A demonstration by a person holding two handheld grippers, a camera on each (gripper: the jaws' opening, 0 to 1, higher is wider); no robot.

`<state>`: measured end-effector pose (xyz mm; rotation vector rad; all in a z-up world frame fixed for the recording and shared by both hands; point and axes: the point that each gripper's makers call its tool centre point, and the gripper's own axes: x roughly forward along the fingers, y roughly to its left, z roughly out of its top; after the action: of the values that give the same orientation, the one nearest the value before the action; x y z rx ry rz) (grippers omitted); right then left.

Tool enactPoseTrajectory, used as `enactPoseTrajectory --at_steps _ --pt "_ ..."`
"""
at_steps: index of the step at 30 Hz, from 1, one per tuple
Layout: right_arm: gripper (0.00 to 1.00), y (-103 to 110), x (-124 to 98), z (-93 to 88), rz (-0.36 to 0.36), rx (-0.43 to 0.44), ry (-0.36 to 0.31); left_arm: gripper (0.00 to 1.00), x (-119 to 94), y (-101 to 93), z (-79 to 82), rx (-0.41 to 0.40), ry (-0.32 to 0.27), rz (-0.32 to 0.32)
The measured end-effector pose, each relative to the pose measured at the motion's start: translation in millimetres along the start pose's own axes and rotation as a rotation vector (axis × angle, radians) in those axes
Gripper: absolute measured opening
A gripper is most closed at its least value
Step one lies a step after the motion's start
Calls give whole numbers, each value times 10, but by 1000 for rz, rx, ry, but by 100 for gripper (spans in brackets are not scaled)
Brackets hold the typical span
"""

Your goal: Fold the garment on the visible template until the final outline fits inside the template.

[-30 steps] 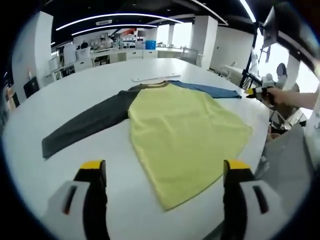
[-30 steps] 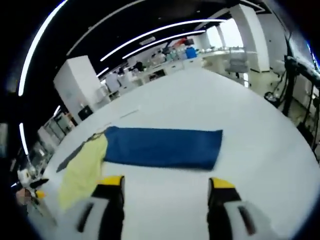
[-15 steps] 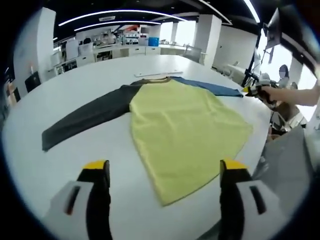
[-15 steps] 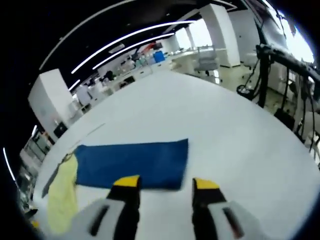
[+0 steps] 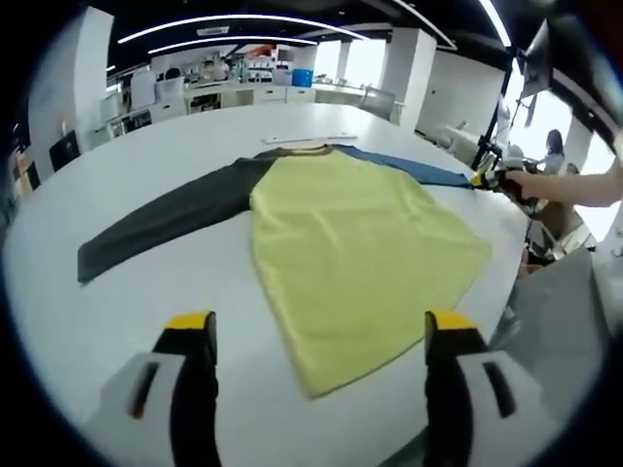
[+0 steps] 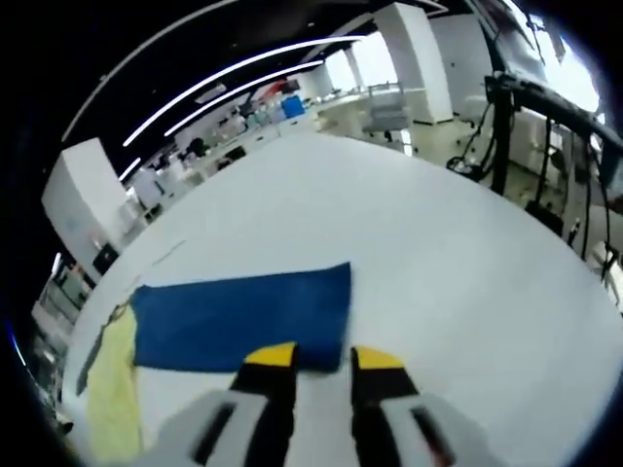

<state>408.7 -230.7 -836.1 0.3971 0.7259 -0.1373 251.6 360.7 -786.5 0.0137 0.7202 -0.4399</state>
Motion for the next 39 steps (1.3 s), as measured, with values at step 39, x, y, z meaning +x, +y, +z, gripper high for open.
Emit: enactPoseTrajectory --at_steps 39 --pt "0 1398 -6 349 259 -256 -23 83 -16 81 16 -27 -68 -21"
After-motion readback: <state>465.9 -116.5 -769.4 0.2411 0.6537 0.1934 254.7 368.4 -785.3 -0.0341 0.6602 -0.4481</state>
